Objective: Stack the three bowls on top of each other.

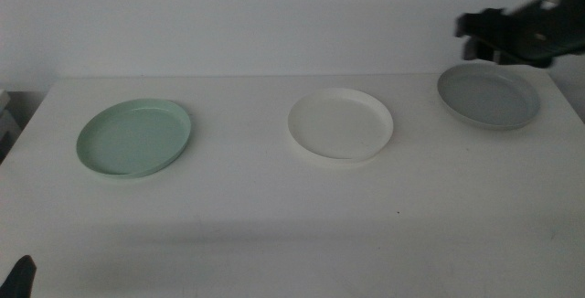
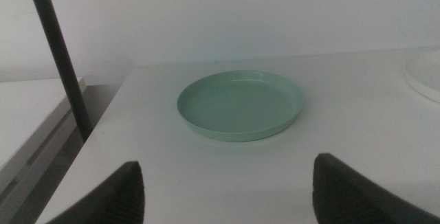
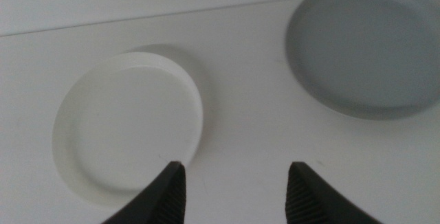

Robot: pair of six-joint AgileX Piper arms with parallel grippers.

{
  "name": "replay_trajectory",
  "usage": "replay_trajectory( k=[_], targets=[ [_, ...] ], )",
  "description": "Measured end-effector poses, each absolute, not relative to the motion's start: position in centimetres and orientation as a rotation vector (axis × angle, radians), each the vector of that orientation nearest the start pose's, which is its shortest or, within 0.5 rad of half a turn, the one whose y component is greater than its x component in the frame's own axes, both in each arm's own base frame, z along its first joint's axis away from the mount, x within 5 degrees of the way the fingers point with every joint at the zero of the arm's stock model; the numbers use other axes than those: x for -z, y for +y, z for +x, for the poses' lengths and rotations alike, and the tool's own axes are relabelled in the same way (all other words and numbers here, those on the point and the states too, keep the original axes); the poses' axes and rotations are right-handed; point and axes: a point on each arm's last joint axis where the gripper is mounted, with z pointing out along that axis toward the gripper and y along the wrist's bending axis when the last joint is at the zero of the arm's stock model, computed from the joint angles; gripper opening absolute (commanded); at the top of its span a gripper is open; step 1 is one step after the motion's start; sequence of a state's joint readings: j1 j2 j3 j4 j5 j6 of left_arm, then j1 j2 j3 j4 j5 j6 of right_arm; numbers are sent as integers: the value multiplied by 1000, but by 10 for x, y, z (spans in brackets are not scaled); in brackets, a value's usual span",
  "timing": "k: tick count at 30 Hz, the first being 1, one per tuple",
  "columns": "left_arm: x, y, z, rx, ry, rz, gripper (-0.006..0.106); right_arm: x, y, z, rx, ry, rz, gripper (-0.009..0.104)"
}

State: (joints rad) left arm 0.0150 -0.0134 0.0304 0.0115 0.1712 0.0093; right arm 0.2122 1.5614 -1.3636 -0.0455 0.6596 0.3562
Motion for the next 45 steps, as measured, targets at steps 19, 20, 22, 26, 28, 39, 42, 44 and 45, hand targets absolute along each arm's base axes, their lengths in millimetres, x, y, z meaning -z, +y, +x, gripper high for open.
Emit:
replay_trajectory(
  k=[19,20,22,26,28,39,42,44,45],
  targets=[
    [-188,1,56,-29,1672,3,80,-199,123,508,-315,2737,35,43],
    [-188,1,56,-29,1672,3,80,-195,124,509,-321,2745,35,43],
    [-188,1,56,-29,1672,3,80,-186,125,510,-330,2762,34,43],
    [-188,1,56,-29,1672,3,80,-169,128,512,-348,2790,41,41],
    [-188,1,56,-29,1672,3,80,-161,129,513,-352,2797,45,38],
    [-188,1,56,-29,1672,3,80,-153,143,513,-380,2772,-19,-1],
    [-188,1,56,-29,1672,3,80,-165,159,496,-366,2792,-83,-1],
    [-188,1,56,-29,1672,3,80,-183,173,478,-367,2791,-146,-1],
    [-188,1,56,-29,1672,3,80,-192,180,467,-368,2790,-182,-1]
  ],
)
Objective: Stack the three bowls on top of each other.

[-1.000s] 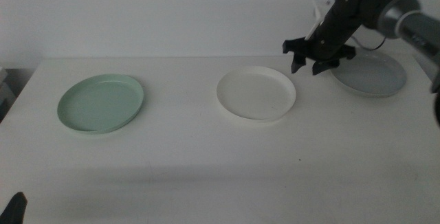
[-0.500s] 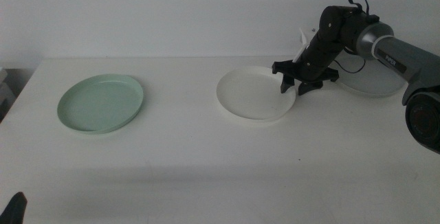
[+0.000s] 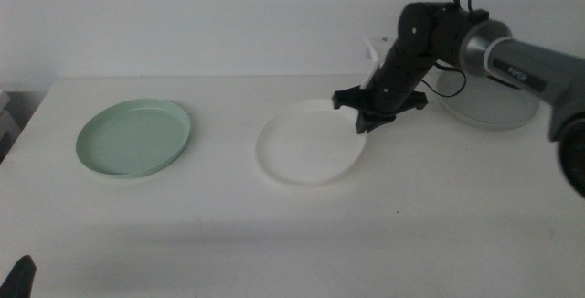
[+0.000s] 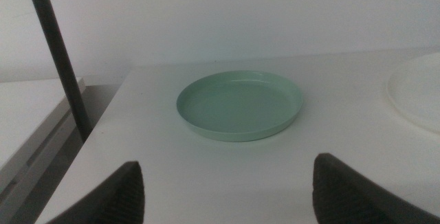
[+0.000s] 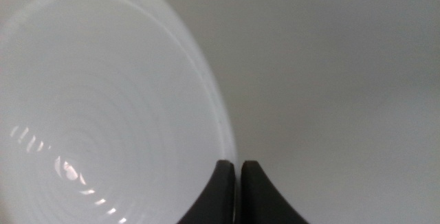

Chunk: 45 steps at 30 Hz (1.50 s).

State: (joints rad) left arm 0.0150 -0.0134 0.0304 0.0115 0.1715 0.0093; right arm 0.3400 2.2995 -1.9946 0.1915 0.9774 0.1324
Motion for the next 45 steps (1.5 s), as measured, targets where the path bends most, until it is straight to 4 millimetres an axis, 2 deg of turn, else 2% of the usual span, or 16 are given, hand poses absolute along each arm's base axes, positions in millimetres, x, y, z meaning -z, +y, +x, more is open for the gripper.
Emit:
replay_trajectory(
  k=[4,9,13,19,25,32,41,43,45],
  targets=[
    [-188,1,56,-29,1672,3,80,-223,200,425,-388,2762,-272,-1],
    [-188,1,56,-29,1672,3,80,-237,208,377,-404,2711,-286,-1],
    [-188,1,56,-29,1672,3,80,-229,214,343,-426,2714,-309,-1],
    [-188,1,56,-29,1672,3,80,-196,206,306,-422,2749,-293,-1],
    [-188,1,56,-29,1672,3,80,-164,194,288,-405,2783,-236,-1],
    [-188,1,56,-29,1672,3,80,-158,191,284,-411,2774,-198,-1],
    [-188,1,56,-29,1672,3,80,-160,189,284,-408,2772,-194,52],
    [-188,1,56,-29,1672,3,80,-169,183,289,-410,2764,-166,61],
    [-188,1,56,-29,1672,3,80,-186,171,301,-407,2735,-132,65]
  ],
)
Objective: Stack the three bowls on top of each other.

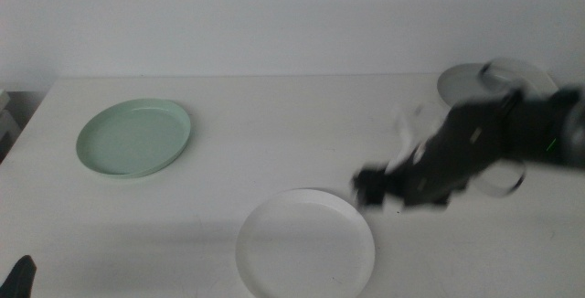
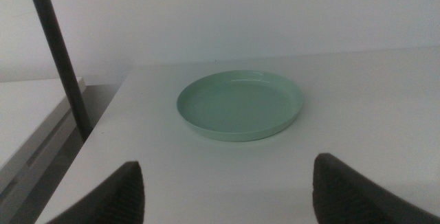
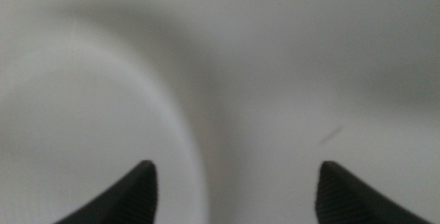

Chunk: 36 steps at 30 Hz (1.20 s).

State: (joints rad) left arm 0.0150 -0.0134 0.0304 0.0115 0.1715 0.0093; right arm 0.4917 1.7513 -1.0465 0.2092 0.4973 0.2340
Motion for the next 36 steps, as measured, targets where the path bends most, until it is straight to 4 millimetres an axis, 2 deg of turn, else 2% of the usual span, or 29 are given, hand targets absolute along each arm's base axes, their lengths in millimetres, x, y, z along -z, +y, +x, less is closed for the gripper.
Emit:
replay_trajectory(
  k=[3,7,10,12,14,17,21,23,29,31,33,36],
  targets=[
    [-188,1,56,-29,1672,3,80,-219,141,330,-369,2694,-44,64],
    [-188,1,56,-29,1672,3,80,-263,74,372,-264,2612,134,62],
    [-188,1,56,-29,1672,3,80,-280,26,396,-194,2555,247,60],
    [-188,1,56,-29,1672,3,80,-280,-1,411,-168,2542,318,58],
    [-188,1,56,-29,1672,3,80,-275,-25,425,-155,2531,387,58],
    [-188,1,56,-29,1672,3,80,-253,-57,444,-143,2544,488,58],
    [-188,1,56,-29,1672,3,80,-217,-84,463,-132,2581,569,58],
    [-188,1,56,-29,1672,3,80,-204,-91,469,-133,2590,592,57],
    [-188,1,56,-29,1672,3,80,-168,-94,483,-148,2594,618,50],
    [-188,1,56,-29,1672,3,80,-155,-94,486,-151,2597,627,44],
    [-188,1,56,-29,1672,3,80,-146,-95,488,-150,2600,629,33],
    [-188,1,56,-29,1672,3,80,-145,-95,490,-144,2581,613,4]
  ],
)
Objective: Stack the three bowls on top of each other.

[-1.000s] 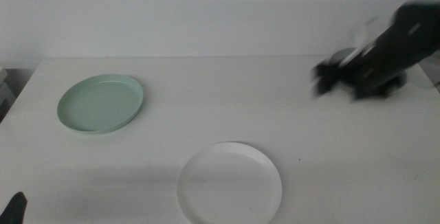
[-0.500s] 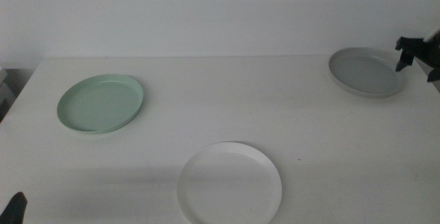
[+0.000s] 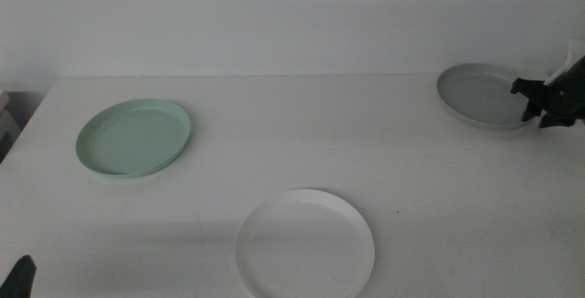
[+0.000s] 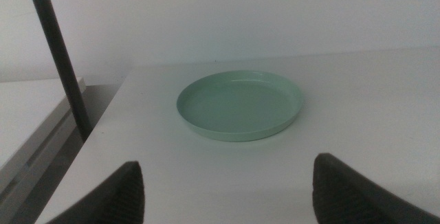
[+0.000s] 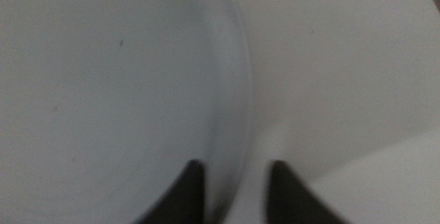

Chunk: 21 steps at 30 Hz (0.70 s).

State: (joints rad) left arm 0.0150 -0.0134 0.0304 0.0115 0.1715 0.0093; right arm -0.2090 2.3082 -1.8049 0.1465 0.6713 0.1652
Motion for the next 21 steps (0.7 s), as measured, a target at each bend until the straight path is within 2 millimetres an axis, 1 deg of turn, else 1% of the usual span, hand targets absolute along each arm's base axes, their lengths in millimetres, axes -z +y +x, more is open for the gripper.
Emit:
replay_trajectory(
  k=[1,3,5,7,8,9,12,15,16,19,21],
  targets=[
    [-188,1,56,-29,1672,3,80,-144,-95,490,-145,2580,612,-1],
    [-188,1,56,-29,1672,3,80,-145,-94,490,-158,2576,620,-1],
    [-188,1,56,-29,1672,3,80,-151,-92,484,-172,2568,631,-1],
    [-188,1,56,-29,1672,3,80,-166,-86,470,-185,2541,632,-1],
    [-188,1,56,-29,1672,3,80,-175,-81,460,-193,2519,632,-1],
    [-188,1,56,-29,1672,3,80,-180,-75,449,-197,2517,624,-1],
    [-188,1,56,-29,1672,3,80,-213,-47,412,-231,2479,562,-1],
    [-188,1,56,-29,1672,3,80,-246,-10,374,-281,2437,449,-1],
    [-188,1,56,-29,1672,3,80,-254,4,361,-300,2432,401,-1],
    [-188,1,56,-29,1672,3,80,-268,42,328,-351,2434,248,-1],
    [-188,1,56,-29,1672,3,80,-270,66,311,-383,2445,143,-1]
  ],
)
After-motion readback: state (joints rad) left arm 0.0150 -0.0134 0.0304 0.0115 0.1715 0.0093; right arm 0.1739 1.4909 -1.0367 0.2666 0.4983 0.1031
